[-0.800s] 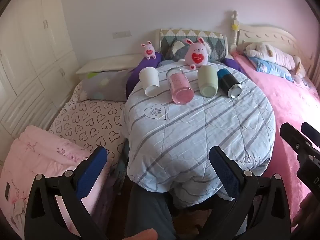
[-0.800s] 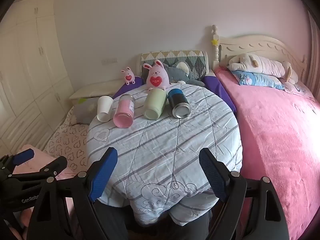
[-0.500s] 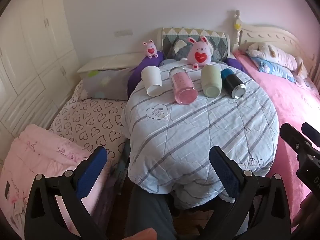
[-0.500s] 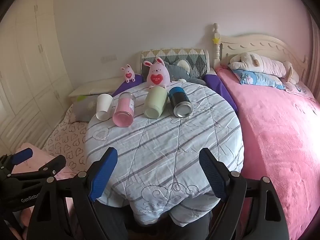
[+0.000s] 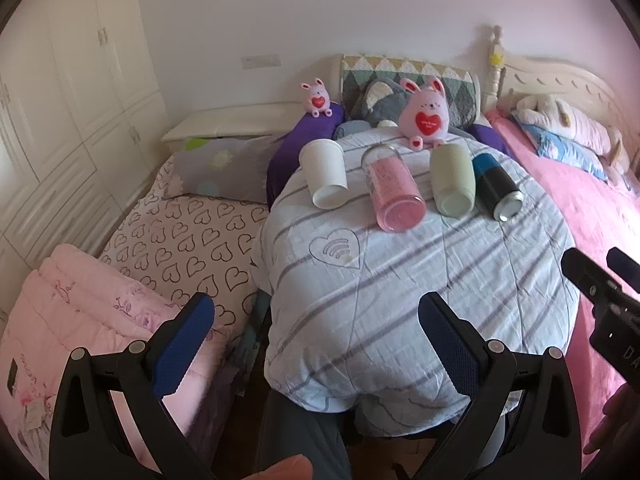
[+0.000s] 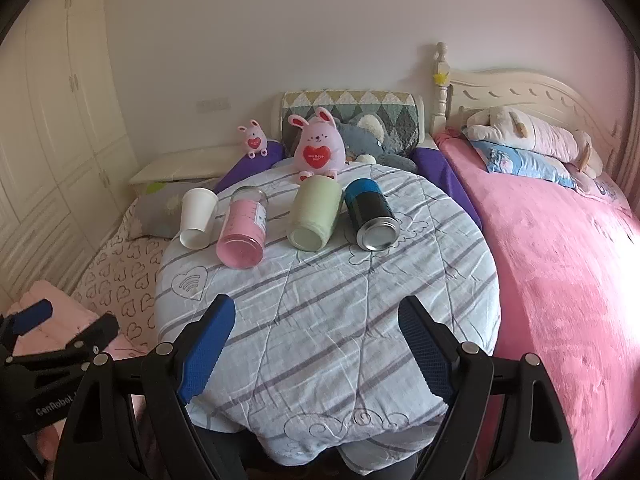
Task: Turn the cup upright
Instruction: 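Move the right tool toward the pale green cup lying on its side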
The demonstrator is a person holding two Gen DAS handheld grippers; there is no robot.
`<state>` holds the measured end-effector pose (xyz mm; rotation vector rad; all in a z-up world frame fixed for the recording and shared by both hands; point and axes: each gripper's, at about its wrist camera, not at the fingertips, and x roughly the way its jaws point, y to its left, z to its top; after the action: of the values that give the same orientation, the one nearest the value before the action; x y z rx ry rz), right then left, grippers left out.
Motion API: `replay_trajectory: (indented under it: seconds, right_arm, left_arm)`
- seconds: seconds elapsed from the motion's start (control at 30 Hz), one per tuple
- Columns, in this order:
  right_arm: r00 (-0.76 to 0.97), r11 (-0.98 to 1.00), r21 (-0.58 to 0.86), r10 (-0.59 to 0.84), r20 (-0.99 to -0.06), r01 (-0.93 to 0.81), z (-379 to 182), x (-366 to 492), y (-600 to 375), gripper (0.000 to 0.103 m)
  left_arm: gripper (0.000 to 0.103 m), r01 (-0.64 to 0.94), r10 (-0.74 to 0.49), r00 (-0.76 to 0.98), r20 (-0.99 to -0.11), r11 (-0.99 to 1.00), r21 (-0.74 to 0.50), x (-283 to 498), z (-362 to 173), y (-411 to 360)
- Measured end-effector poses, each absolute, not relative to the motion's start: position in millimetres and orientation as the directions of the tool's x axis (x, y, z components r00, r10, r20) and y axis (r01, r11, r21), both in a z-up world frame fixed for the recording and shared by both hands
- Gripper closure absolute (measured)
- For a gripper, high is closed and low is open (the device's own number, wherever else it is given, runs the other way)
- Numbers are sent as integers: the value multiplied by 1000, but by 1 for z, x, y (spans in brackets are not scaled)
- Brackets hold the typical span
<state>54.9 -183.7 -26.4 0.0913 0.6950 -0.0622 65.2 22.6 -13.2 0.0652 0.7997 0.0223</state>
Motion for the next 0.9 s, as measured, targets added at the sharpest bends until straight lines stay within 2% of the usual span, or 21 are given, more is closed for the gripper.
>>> replay_trajectory:
  seconds: [0.9]
  right_arm:
    - [748, 997, 41, -26, -663, 71, -30, 89, -168, 18]
  left_arm:
    - [0, -17, 55, 696, -716, 998, 60, 90, -20, 32]
